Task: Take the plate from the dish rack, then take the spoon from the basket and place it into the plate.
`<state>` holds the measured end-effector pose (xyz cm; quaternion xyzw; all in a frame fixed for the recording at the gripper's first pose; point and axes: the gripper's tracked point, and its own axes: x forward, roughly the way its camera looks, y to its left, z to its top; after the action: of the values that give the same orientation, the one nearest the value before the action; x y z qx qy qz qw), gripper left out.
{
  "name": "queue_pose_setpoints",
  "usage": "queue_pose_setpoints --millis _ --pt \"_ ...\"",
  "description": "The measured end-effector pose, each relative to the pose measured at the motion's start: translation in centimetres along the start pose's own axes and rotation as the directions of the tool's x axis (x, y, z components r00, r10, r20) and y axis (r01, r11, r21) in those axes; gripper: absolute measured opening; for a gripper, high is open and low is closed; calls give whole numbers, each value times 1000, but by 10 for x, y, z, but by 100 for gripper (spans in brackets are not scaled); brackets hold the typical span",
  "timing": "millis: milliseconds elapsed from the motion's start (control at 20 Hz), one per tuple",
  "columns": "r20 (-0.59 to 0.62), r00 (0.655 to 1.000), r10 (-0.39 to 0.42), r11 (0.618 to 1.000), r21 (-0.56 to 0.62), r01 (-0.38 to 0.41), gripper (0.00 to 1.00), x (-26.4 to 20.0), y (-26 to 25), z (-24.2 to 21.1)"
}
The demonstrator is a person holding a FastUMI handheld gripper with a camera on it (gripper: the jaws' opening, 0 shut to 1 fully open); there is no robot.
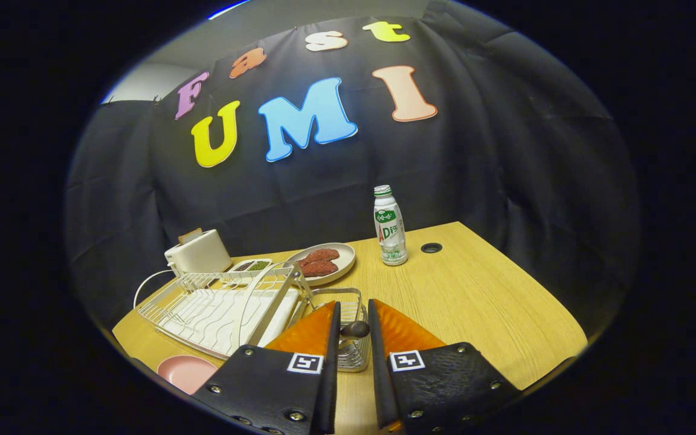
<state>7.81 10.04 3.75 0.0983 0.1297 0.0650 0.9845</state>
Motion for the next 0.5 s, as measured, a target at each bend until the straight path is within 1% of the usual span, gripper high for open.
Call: queue_pose_setpoints --millis 200,300,350,400,500 --pt "42 999 -18 1000 21 17 26 10 4 10" --pt "40 999 -26 1000 13 26 20 7 5 14" --pt "41 999 -20 1000 18 20 20 9 9 15" --pt "24 999 -40 999 14 40 13 7 8 15" --pt "-48 998 -51 998 22 52 13 11 13 6"
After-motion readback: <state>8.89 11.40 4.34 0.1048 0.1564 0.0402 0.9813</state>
